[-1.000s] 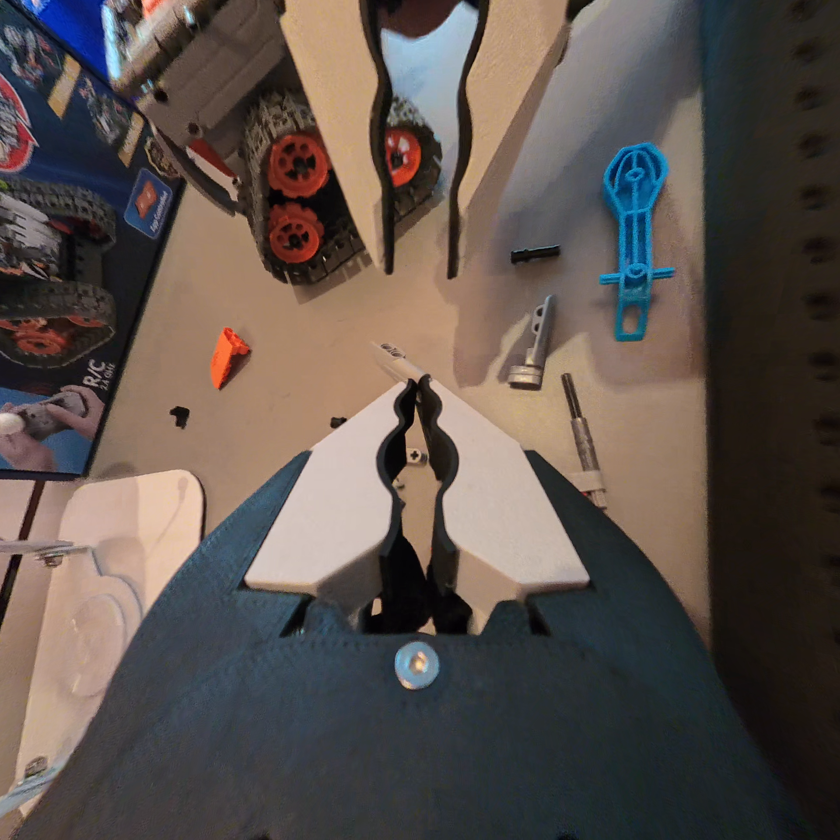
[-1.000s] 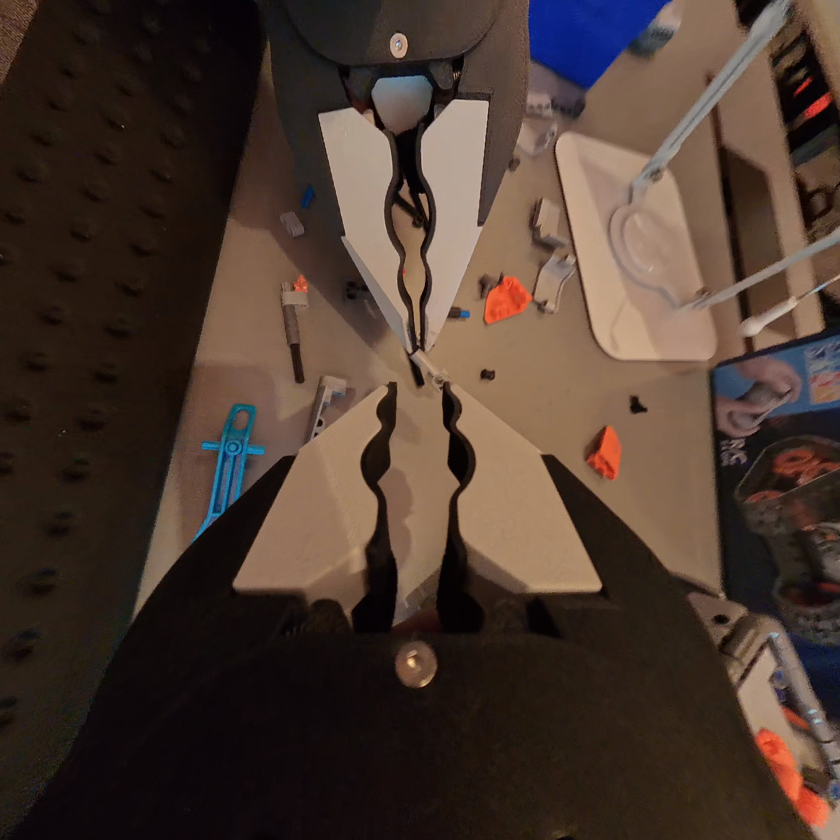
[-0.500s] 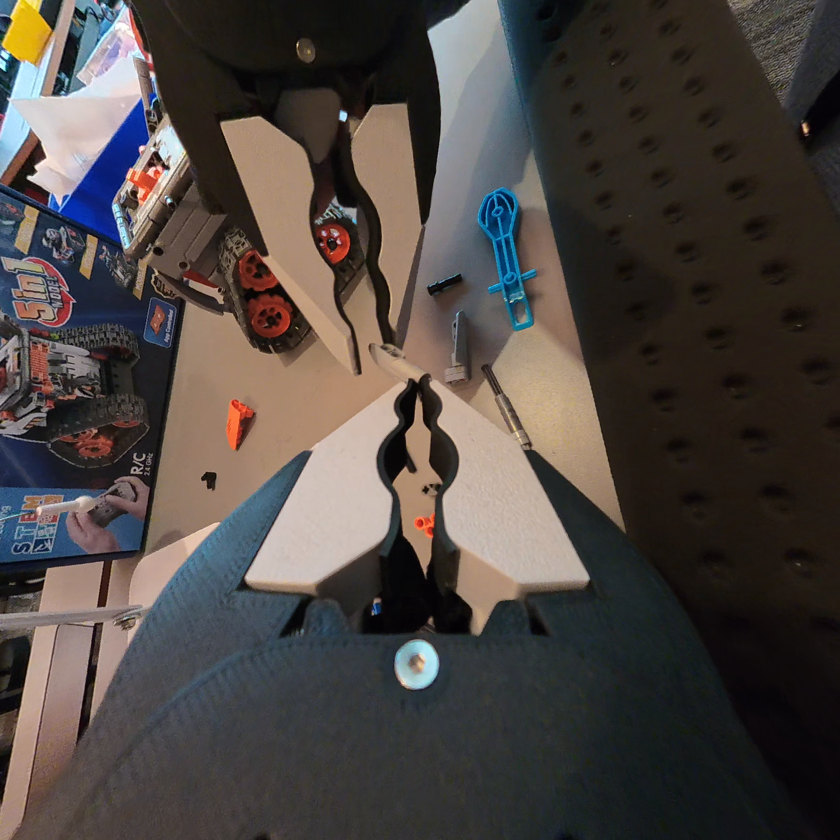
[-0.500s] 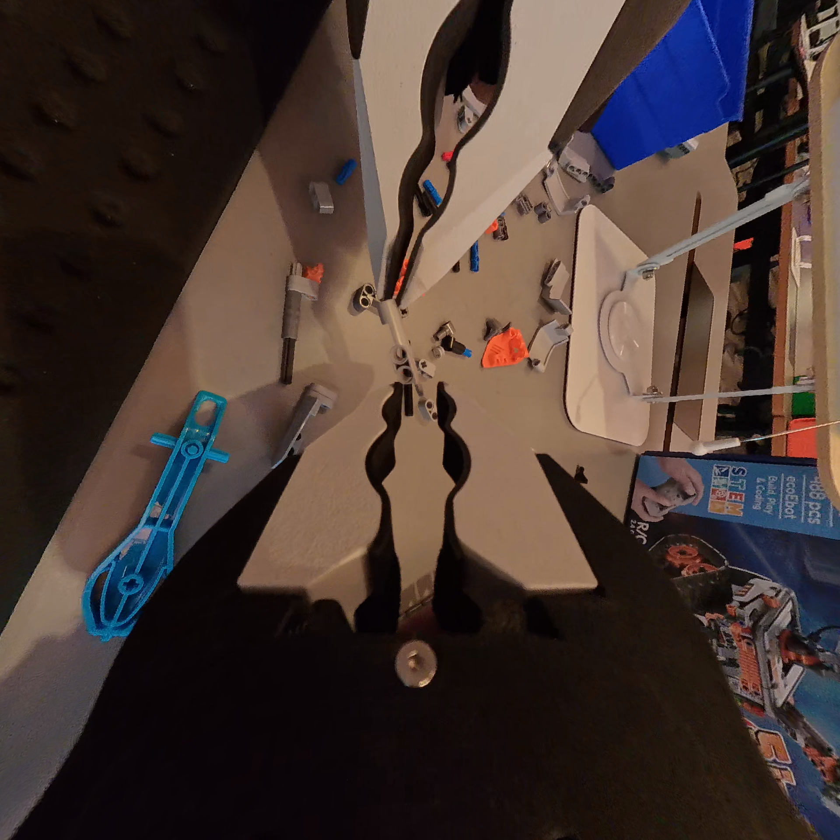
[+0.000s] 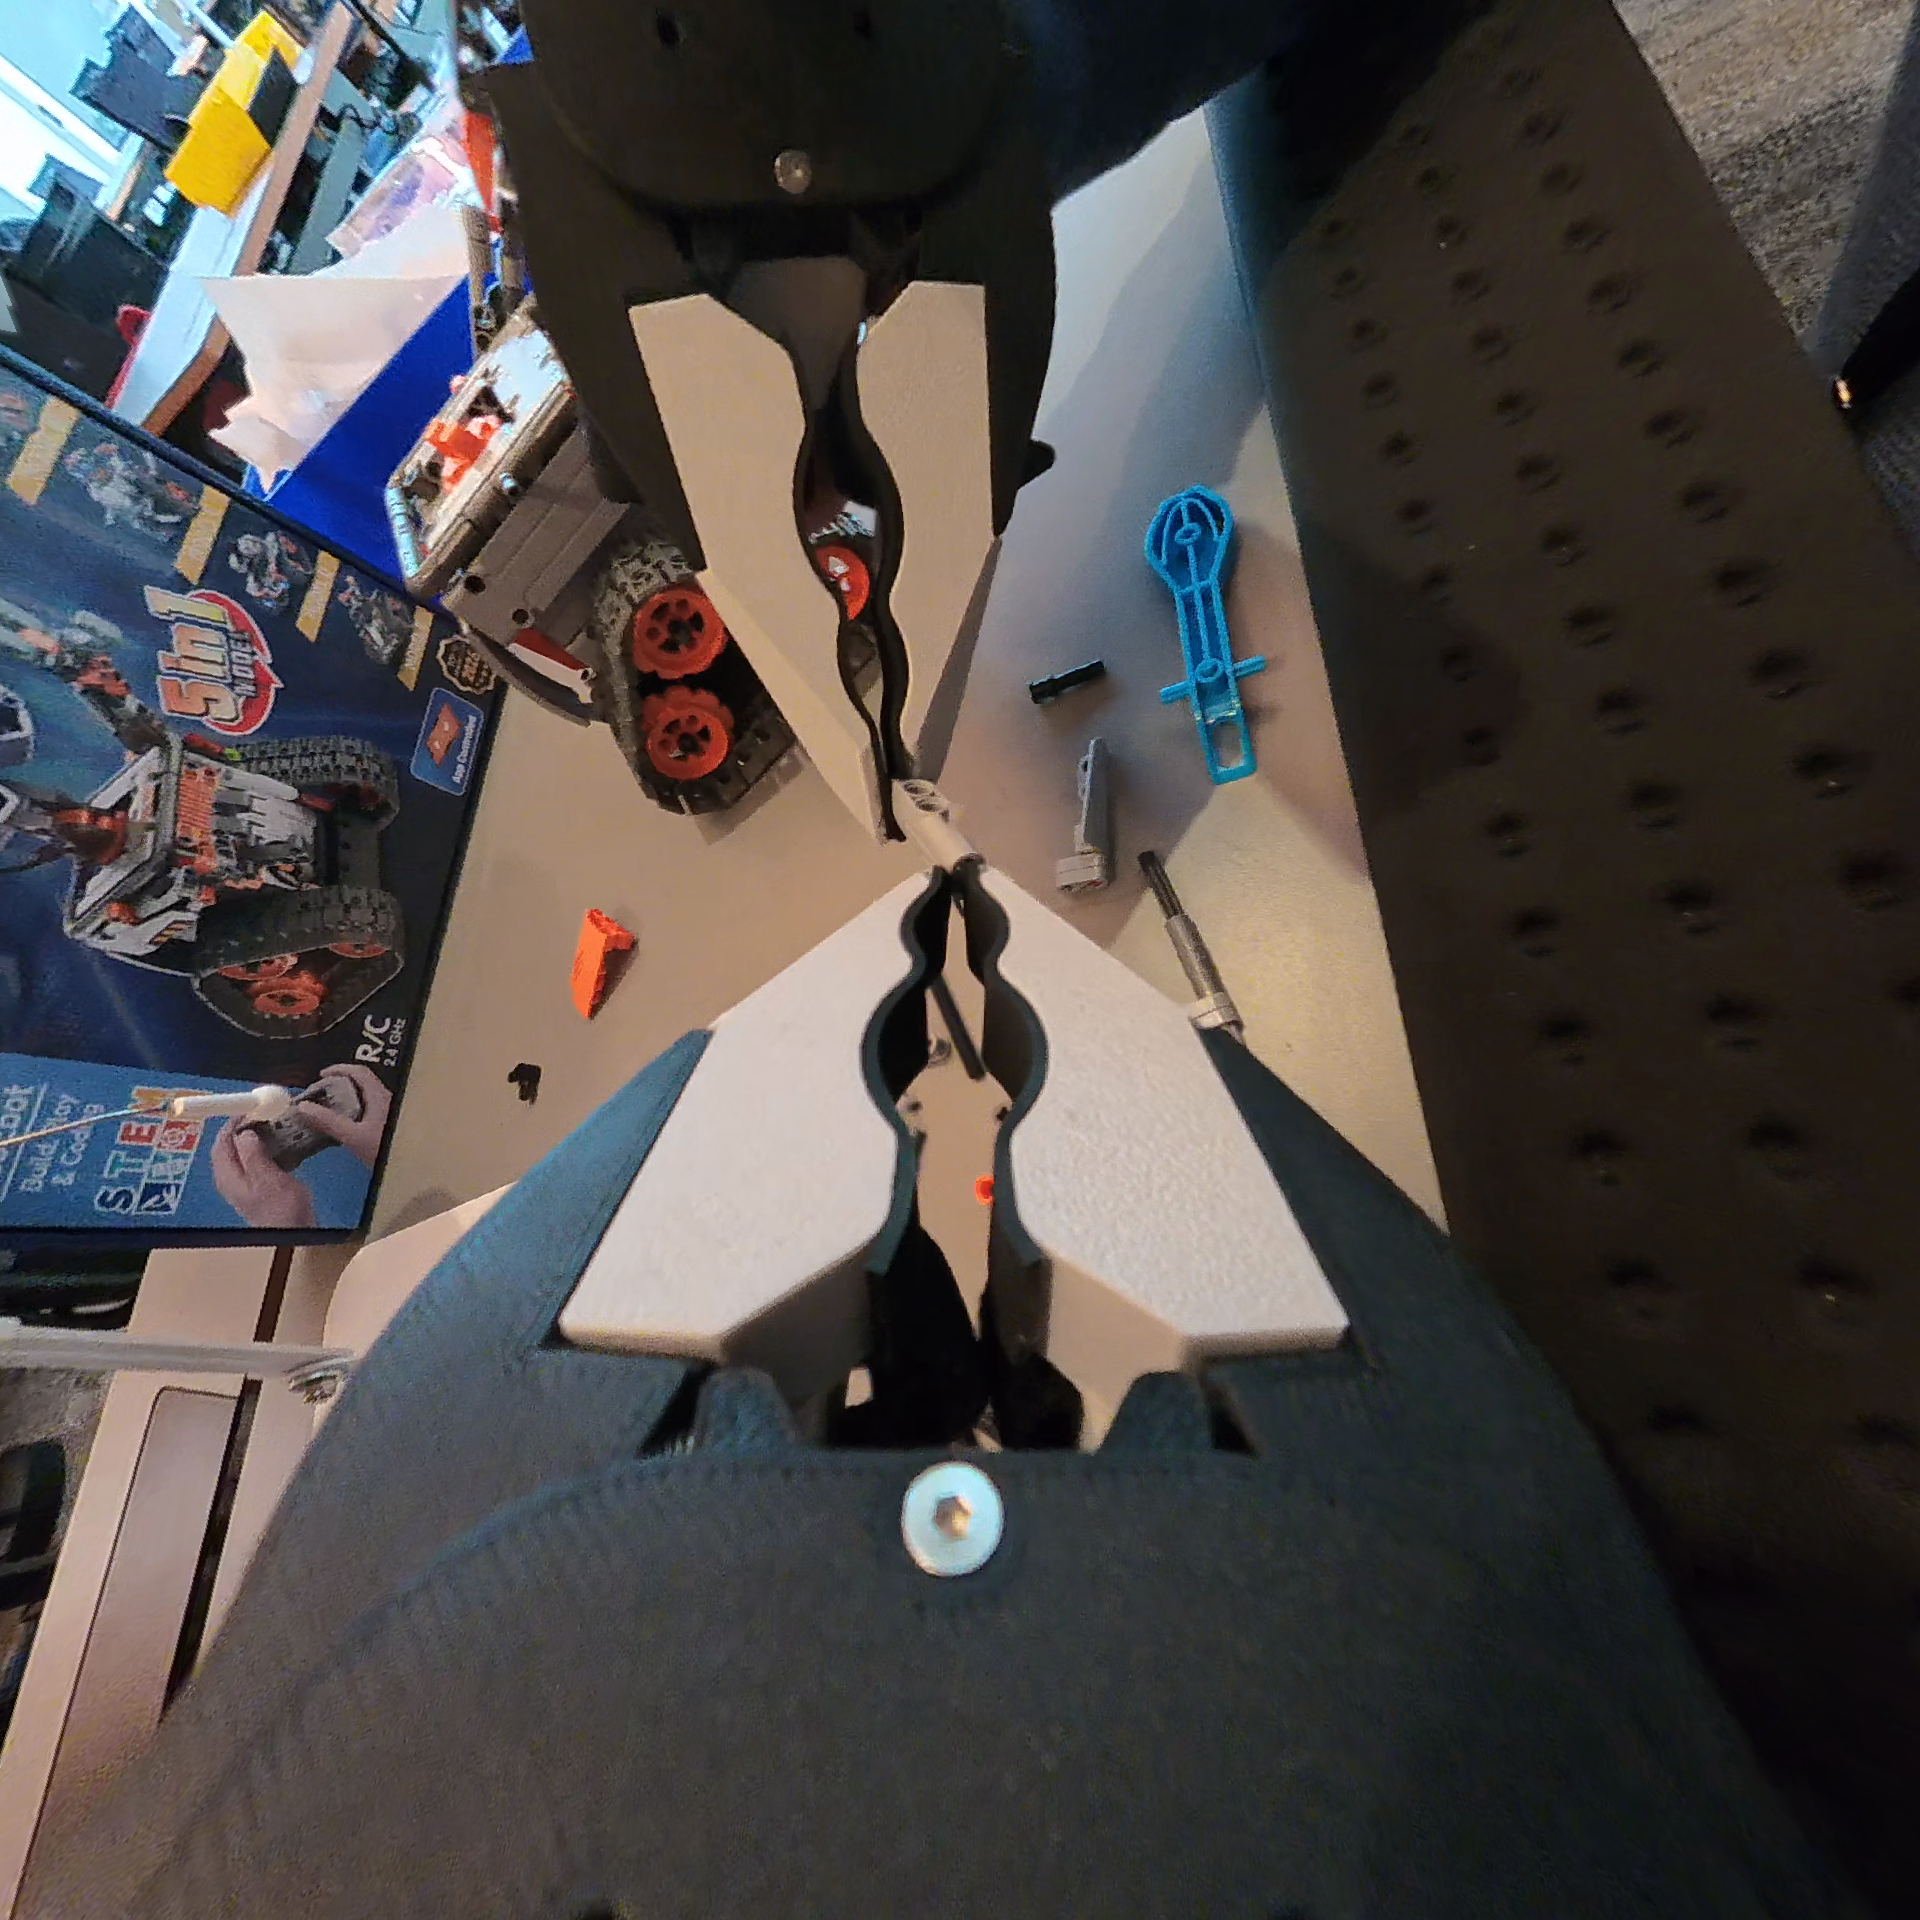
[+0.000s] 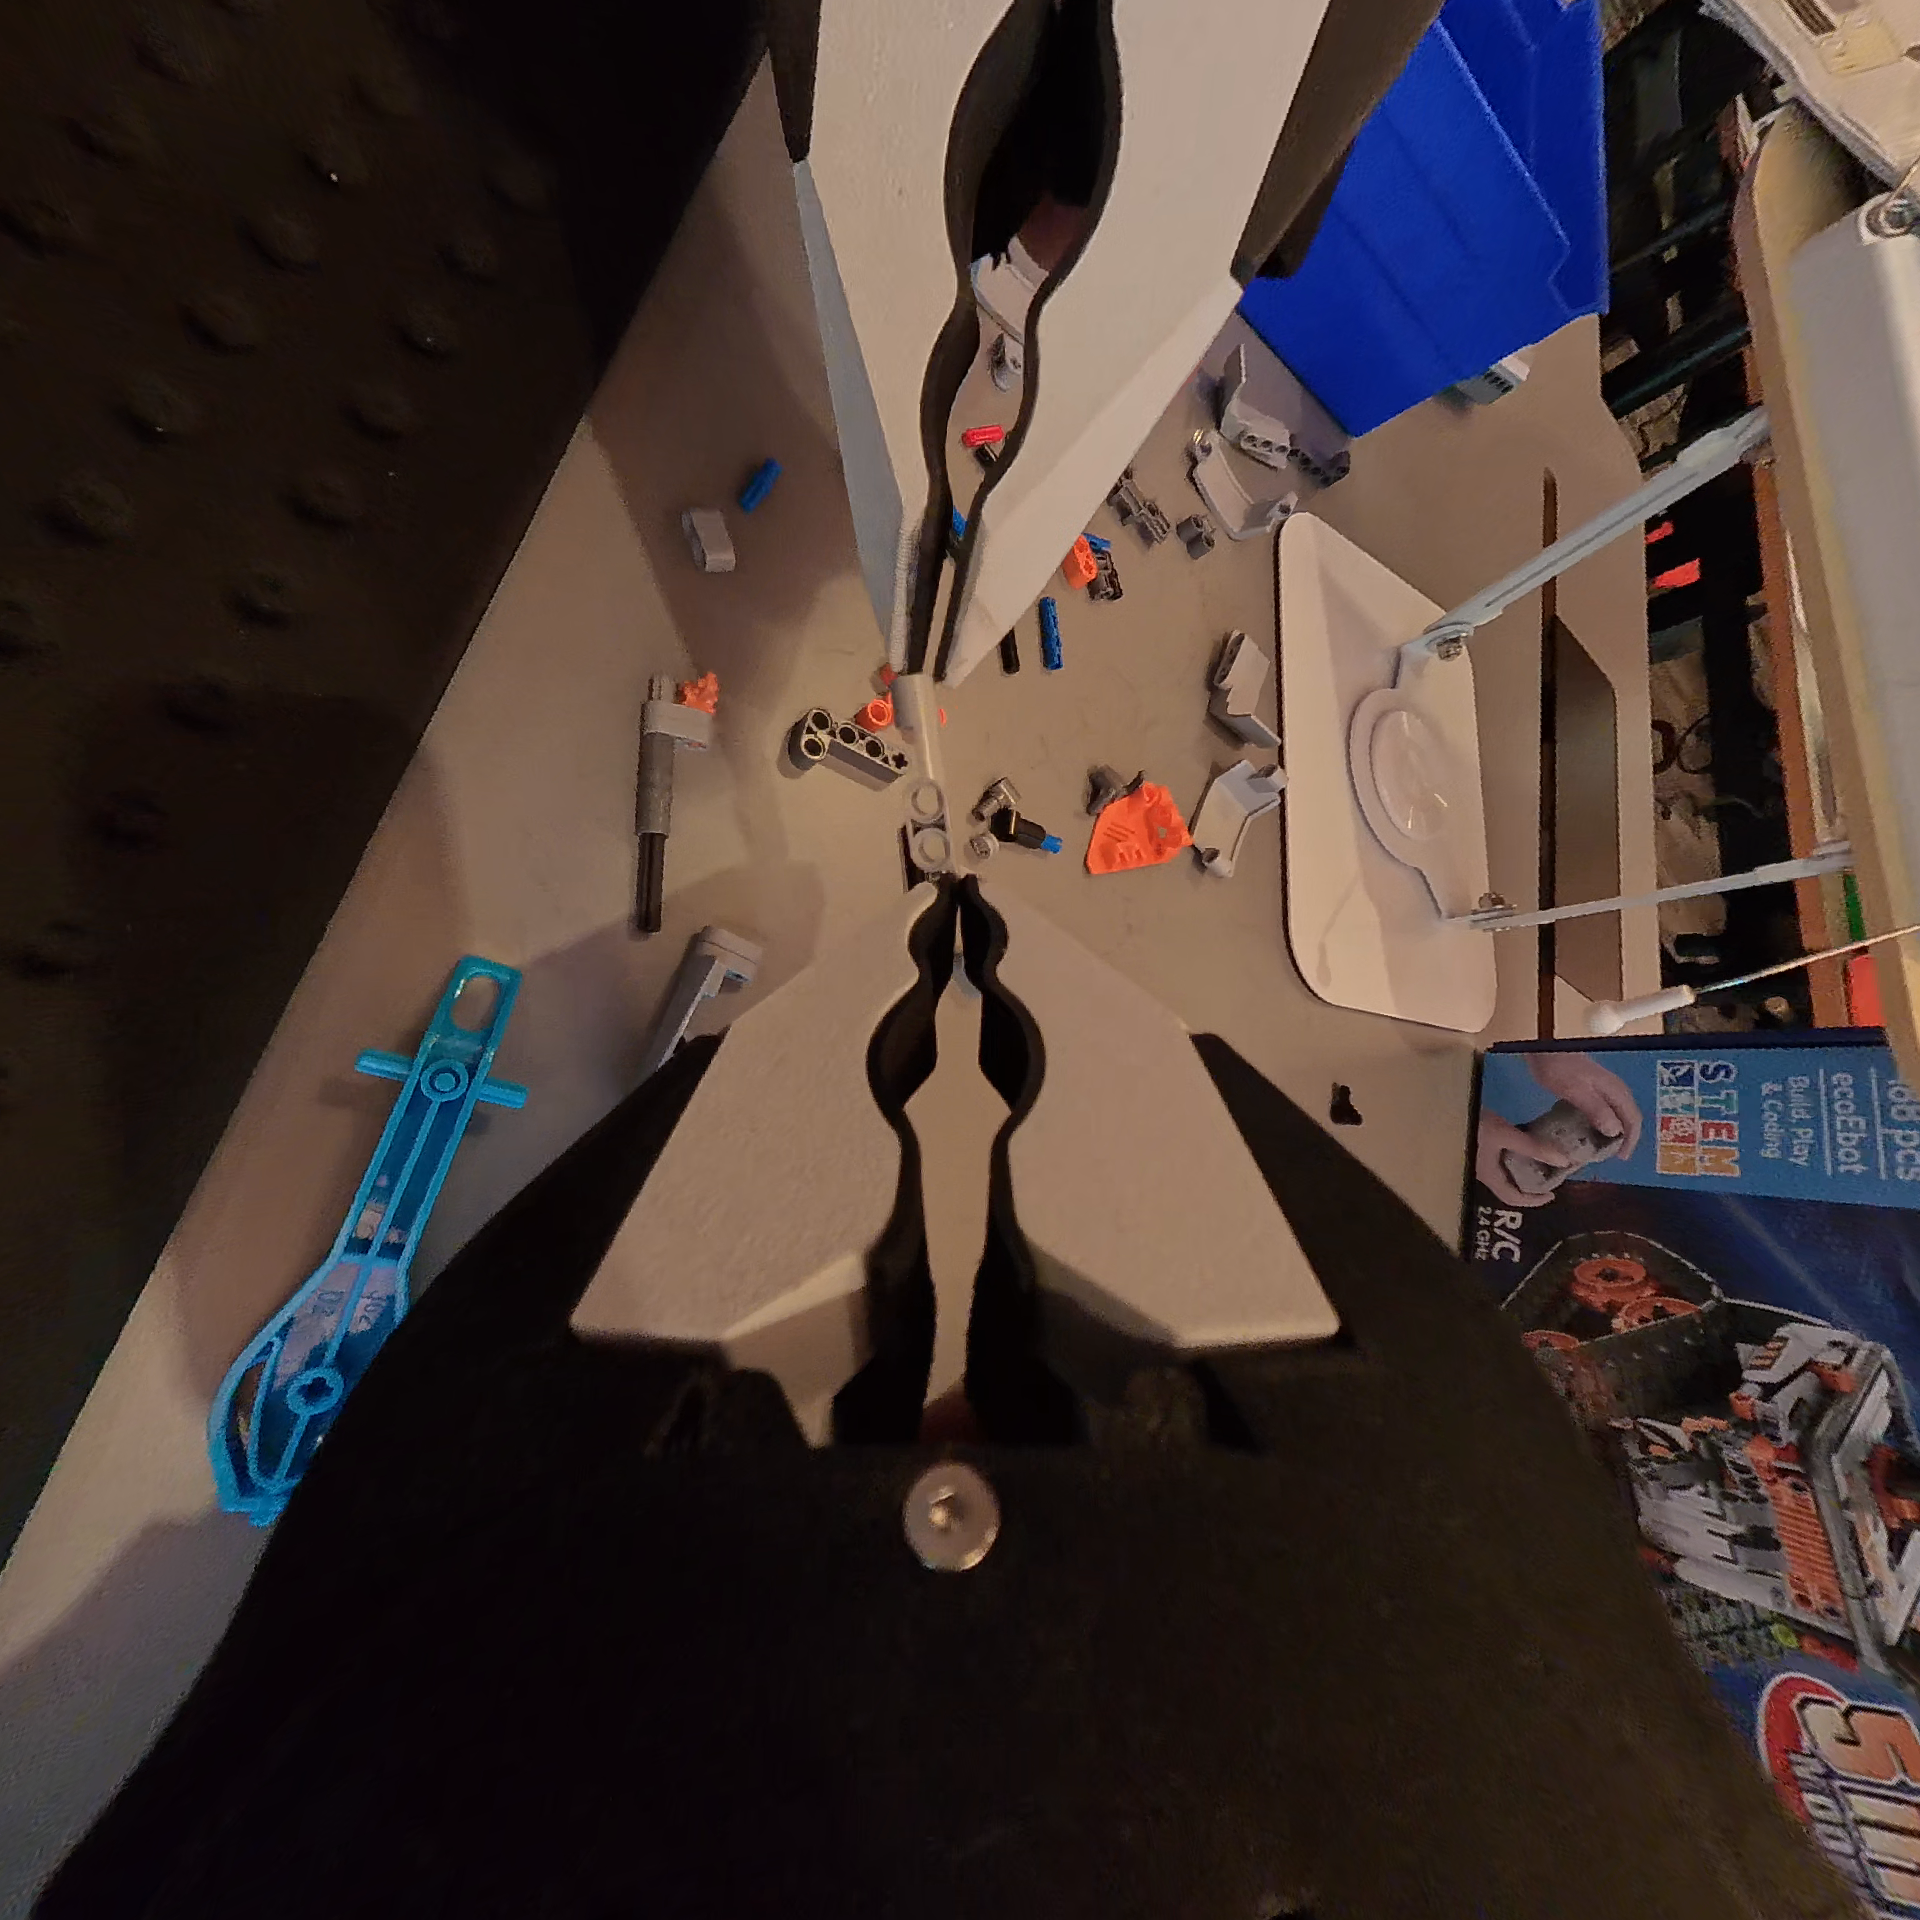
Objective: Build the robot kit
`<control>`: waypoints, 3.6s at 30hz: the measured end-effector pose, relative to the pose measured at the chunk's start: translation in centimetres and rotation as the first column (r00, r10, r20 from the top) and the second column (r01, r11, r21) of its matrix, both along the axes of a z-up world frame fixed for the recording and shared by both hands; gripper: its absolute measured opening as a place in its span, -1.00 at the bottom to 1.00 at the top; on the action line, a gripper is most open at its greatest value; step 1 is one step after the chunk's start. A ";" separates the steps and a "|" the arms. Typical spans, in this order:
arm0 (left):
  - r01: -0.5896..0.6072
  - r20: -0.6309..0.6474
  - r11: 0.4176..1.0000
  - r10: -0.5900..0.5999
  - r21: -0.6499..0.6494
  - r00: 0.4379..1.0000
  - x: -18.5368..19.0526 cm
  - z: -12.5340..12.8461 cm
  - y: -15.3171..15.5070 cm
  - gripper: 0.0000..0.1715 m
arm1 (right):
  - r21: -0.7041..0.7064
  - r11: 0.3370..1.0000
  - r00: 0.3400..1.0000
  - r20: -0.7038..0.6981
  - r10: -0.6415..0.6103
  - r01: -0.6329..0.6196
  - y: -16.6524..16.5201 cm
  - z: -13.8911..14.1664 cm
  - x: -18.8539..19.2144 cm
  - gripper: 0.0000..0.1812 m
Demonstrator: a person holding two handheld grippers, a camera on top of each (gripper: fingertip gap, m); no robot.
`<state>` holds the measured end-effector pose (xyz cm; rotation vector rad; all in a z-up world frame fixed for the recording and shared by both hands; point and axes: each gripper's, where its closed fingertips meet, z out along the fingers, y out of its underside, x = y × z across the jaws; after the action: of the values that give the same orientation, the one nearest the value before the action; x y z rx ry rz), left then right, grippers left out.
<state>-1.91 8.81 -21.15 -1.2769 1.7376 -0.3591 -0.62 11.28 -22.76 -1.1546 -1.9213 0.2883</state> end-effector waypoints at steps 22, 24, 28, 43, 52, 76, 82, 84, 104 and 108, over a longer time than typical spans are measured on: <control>-0.075 0.093 0.982 0.060 0.175 0.994 0.6 1.6 -0.3 -0.94 | -0.026 0.999 0.995 -0.093 0.028 -0.031 -1.6 1.5 -0.7 -0.84; -0.076 0.094 0.980 0.060 0.183 0.994 0.7 1.6 -0.5 -0.94 | 0.008 1.000 0.997 -0.074 0.026 -0.026 -1.6 1.2 -1.0 -0.95; -0.151 0.097 0.981 0.140 0.118 0.985 -0.4 1.5 0.3 -0.83 | 0.016 1.000 0.995 -0.098 -0.012 0.014 -0.8 1.5 -0.9 -0.96; -0.527 -0.322 0.847 0.483 -0.063 0.814 -12.2 -4.3 2.0 -0.82 | -0.001 0.998 0.997 -0.045 -0.055 0.055 0.3 -0.2 0.0 -0.96; -0.552 -0.477 0.826 0.441 -0.115 0.760 -13.3 -7.9 3.2 -0.93 | -0.010 0.999 0.998 -0.044 -0.054 0.053 0.2 -0.3 0.1 -0.96; -0.400 -0.427 0.907 0.312 -0.130 0.848 -10.1 -8.2 2.5 -0.89 | -0.026 0.998 0.997 -0.057 -0.053 0.051 0.2 -0.2 0.2 -0.96; -0.423 -0.424 0.881 0.308 -0.211 0.852 -10.3 -8.3 1.8 -0.96 | -0.035 0.998 0.997 -0.064 -0.051 0.049 0.1 -0.1 0.2 -0.96; -0.438 -0.419 0.875 0.326 -0.205 0.847 -10.6 -8.2 2.1 -0.88 | -0.036 0.998 0.997 -0.065 -0.051 0.048 0.1 -0.1 0.2 -0.96; -0.384 -0.216 0.907 0.346 -0.171 0.913 -7.0 -5.1 0.9 -0.98 | -0.019 0.999 0.999 -0.033 -0.037 0.037 -0.3 -1.3 -0.6 -0.96; -0.354 -0.179 0.928 0.331 -0.116 0.926 -3.9 -4.9 0.0 -0.98 | 0.068 0.997 0.997 0.059 -0.048 0.044 -0.3 -2.7 -0.8 -0.96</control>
<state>-5.83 8.81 -26.06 -1.7251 1.5959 -0.1867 -1.44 11.03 -25.50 -1.1740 -1.9393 0.1647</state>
